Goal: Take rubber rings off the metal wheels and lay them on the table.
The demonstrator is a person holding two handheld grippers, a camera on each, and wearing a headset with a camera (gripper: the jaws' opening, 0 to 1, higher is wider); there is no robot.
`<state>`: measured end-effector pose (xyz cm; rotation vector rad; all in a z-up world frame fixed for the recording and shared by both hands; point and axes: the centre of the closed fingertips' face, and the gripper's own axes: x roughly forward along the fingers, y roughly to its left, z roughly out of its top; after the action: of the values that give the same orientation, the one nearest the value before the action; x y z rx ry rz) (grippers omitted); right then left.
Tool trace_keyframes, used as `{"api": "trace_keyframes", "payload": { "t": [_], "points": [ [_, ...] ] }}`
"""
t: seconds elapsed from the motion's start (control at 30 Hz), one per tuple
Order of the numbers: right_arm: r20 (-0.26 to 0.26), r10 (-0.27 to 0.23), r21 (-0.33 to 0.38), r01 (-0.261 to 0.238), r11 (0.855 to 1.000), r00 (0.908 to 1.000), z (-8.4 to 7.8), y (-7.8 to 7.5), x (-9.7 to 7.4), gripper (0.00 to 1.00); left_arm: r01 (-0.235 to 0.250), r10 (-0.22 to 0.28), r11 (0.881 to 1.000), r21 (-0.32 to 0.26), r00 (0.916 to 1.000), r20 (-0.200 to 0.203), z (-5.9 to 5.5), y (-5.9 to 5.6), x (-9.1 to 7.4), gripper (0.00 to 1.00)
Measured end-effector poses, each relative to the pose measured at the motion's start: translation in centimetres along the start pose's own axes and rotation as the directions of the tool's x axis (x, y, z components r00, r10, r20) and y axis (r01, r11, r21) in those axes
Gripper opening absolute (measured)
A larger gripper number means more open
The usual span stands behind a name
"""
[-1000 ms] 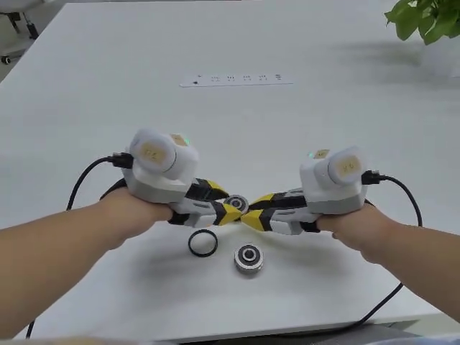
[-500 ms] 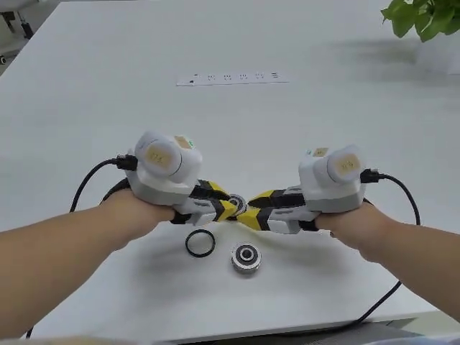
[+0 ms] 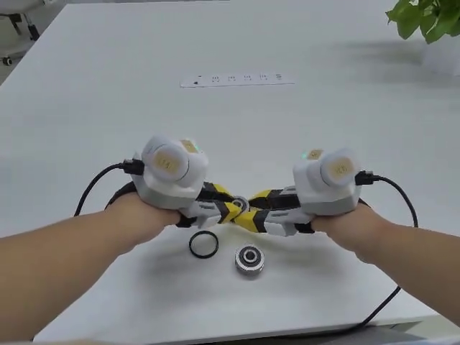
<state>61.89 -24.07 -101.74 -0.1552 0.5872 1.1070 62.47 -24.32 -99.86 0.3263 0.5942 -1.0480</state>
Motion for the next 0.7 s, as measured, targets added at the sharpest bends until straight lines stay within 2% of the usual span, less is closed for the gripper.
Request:
{"api": "trace_keyframes", "payload": {
  "t": [0.5, 0.6, 0.7],
  "points": [
    [0.000, -0.011, -0.018, 0.011, 1.000, 0.9999, -0.24, 0.03, -0.53, 0.17, -0.011, 0.011, 1.000, -0.017, 0.9998, 0.014, 0.02, -0.05, 0.13, 0.14],
    [-0.002, -0.012, -0.019, 0.012, 1.000, 0.9999, -0.41, 0.00, -0.70, 0.14, -0.011, 0.012, 1.000, -0.018, 0.9998, 0.014, 0.02, -0.07, 0.14, 0.14],
    [-0.005, -0.020, -0.025, 0.020, 0.999, 0.9998, -0.62, -0.17, -0.88, 0.06, -0.014, 0.014, 1.000, -0.020, 0.9998, 0.017, -0.01, -0.01, 0.17, 0.13]
  ]
}}
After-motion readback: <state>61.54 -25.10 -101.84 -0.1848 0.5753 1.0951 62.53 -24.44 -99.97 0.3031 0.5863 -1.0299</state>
